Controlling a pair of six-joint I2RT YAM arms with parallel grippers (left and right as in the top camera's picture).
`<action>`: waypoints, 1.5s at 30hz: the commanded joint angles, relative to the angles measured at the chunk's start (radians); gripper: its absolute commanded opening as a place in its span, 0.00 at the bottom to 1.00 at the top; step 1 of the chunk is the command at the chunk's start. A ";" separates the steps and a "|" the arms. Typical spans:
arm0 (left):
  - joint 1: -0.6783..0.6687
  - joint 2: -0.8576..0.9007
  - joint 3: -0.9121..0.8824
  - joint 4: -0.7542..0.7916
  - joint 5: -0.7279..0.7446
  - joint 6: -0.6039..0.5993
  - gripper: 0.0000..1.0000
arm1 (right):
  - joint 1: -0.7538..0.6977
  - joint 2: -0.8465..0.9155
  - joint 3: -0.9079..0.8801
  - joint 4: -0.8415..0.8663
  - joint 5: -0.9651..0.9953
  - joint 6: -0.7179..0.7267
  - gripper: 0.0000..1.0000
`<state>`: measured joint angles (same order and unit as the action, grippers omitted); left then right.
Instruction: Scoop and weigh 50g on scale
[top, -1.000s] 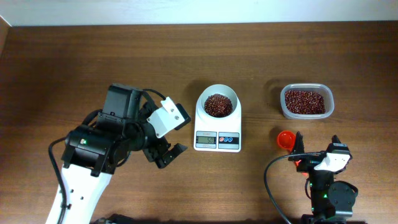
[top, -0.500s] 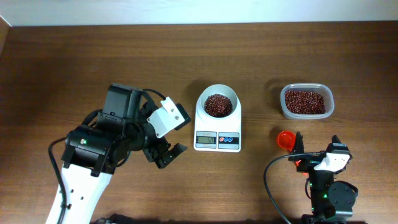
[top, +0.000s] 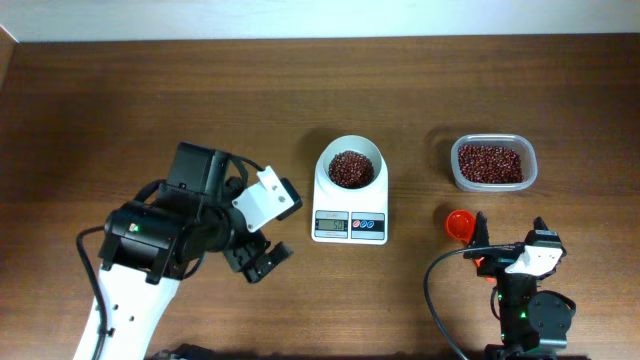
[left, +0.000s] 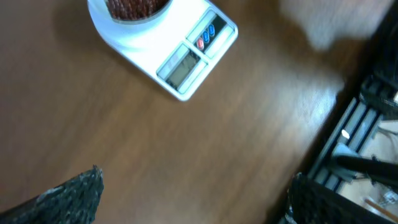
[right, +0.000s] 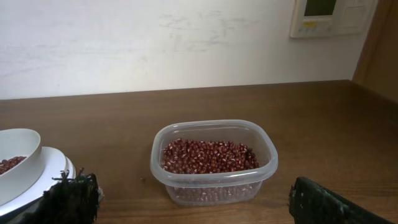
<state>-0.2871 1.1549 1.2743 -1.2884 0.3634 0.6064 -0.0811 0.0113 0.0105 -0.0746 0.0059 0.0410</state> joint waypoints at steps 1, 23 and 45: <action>0.005 0.000 0.010 -0.069 -0.046 -0.035 0.99 | 0.009 0.000 -0.005 -0.007 -0.009 -0.008 0.99; 0.221 -1.023 -0.839 0.759 -0.038 -0.517 0.99 | 0.009 0.000 -0.005 -0.007 -0.009 -0.008 0.99; 0.185 -1.150 -1.242 1.183 -0.286 -0.618 0.99 | 0.009 0.000 -0.005 -0.007 -0.009 -0.008 0.99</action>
<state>-0.1001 0.0139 0.0547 -0.1467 0.1104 -0.0013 -0.0803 0.0151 0.0109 -0.0750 0.0021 0.0410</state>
